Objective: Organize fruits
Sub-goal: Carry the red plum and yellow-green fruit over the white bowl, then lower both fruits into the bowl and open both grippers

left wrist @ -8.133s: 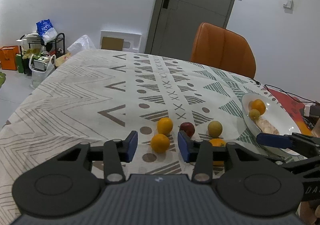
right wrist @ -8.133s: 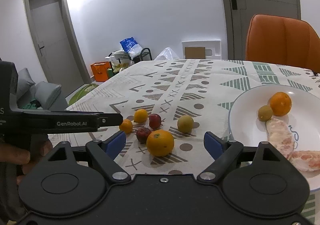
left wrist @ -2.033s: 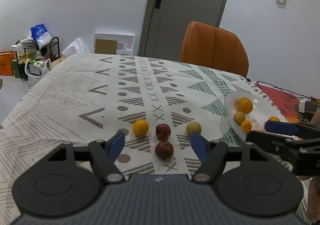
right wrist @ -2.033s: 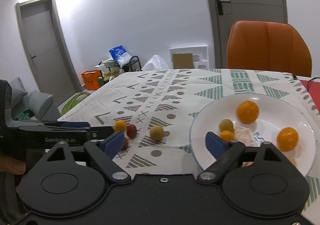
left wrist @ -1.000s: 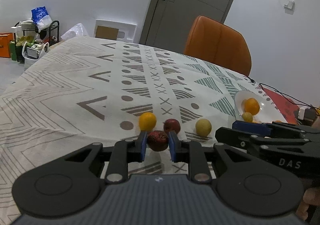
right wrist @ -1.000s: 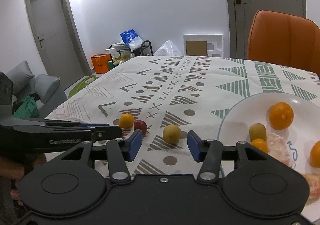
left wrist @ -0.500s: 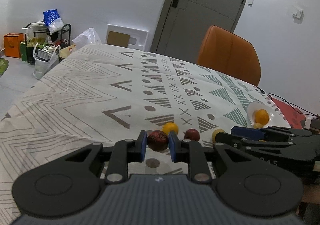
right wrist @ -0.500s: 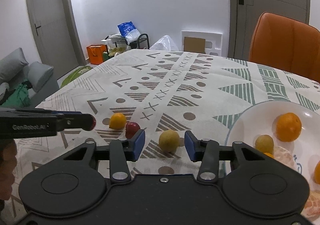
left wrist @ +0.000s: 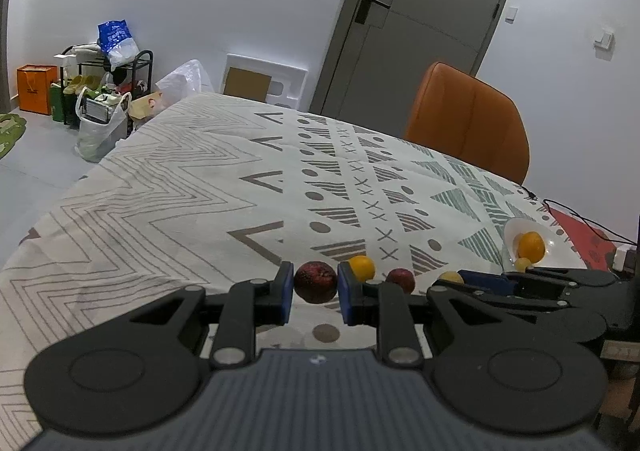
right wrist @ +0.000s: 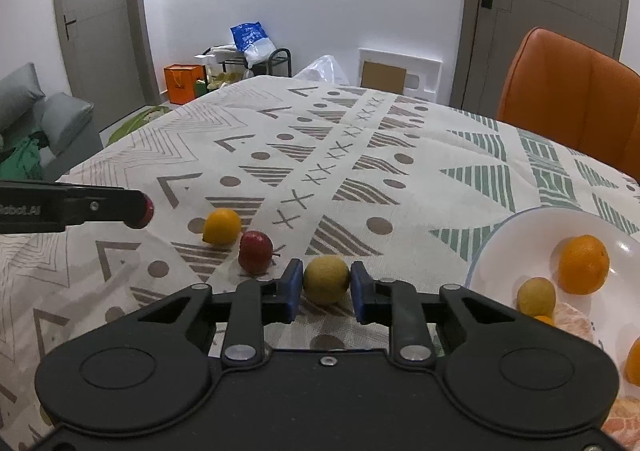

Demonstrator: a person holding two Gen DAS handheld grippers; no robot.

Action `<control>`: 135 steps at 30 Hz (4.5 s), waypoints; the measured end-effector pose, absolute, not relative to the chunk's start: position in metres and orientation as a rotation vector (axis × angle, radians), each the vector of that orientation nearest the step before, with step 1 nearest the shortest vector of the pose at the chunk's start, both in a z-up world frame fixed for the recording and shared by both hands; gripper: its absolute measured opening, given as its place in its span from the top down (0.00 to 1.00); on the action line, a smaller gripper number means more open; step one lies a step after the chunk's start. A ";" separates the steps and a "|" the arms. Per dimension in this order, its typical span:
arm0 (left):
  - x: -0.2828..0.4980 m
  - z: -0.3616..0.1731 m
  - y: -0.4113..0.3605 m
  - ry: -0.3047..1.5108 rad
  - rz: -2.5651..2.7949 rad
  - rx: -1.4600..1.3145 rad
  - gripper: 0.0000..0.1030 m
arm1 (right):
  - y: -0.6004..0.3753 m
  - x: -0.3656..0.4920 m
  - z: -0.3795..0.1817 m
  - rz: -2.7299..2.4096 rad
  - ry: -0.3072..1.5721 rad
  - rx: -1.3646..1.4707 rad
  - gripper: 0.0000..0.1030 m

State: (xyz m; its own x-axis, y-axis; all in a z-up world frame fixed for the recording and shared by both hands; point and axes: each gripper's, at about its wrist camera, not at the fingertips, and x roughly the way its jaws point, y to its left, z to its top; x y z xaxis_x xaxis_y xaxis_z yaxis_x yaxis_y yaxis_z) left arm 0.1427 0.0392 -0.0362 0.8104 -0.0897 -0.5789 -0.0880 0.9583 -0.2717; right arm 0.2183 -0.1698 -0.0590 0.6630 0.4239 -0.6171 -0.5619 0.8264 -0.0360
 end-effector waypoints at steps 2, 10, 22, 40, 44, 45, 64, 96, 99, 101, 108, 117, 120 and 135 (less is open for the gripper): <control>0.144 -0.036 0.036 0.626 -0.011 -0.293 0.79 | -0.173 0.216 -0.055 0.561 0.622 -0.226 0.77; 0.151 -0.031 0.019 0.615 -0.058 -0.278 0.79 | -0.190 0.212 -0.040 0.547 0.589 -0.181 0.77; 0.159 -0.018 -0.011 0.590 -0.131 -0.241 0.79 | -0.222 0.206 -0.024 0.497 0.549 -0.121 0.77; 0.175 -0.010 -0.060 0.590 -0.227 -0.179 0.79 | -0.273 0.207 -0.022 0.399 0.524 -0.044 0.77; 0.180 -0.008 -0.069 0.586 -0.242 -0.167 0.79 | -0.285 0.209 -0.022 0.375 0.520 -0.030 0.77; 0.181 -0.008 -0.072 0.587 -0.246 -0.164 0.79 | -0.288 0.210 -0.022 0.370 0.519 -0.027 0.77; 0.198 -0.005 -0.124 0.598 -0.326 -0.097 0.79 | -0.336 0.217 -0.031 0.282 0.513 0.033 0.77; 0.202 -0.007 -0.201 0.622 -0.472 -0.001 0.79 | -0.391 0.188 -0.041 0.208 0.495 0.134 0.71; 0.201 -0.006 -0.206 0.620 -0.486 0.001 0.78 | -0.395 0.185 -0.040 0.203 0.491 0.141 0.71; 0.201 -0.004 -0.207 0.609 -0.481 -0.003 0.77 | -0.398 0.184 -0.041 0.201 0.490 0.143 0.71; 0.202 0.000 -0.196 0.613 -0.424 -0.019 0.75 | -0.396 0.181 -0.041 0.213 0.492 0.147 0.67; 0.195 0.002 -0.175 0.622 -0.378 -0.030 0.69 | -0.380 0.182 -0.040 0.247 0.503 0.128 0.61; 0.192 0.003 -0.165 0.620 -0.358 -0.037 0.64 | -0.375 0.181 -0.039 0.256 0.504 0.120 0.57; 0.173 0.012 -0.105 0.586 -0.208 -0.065 0.22 | -0.340 0.176 -0.032 0.315 0.495 0.091 0.27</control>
State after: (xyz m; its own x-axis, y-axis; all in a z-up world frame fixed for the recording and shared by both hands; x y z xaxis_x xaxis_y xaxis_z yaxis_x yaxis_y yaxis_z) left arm 0.1731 -0.1049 0.0119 0.8129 -0.2136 -0.5418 0.1767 0.9769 -0.1201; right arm 0.1756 -0.3400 -0.0320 0.8331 0.3185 -0.4521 -0.2748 0.9479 0.1613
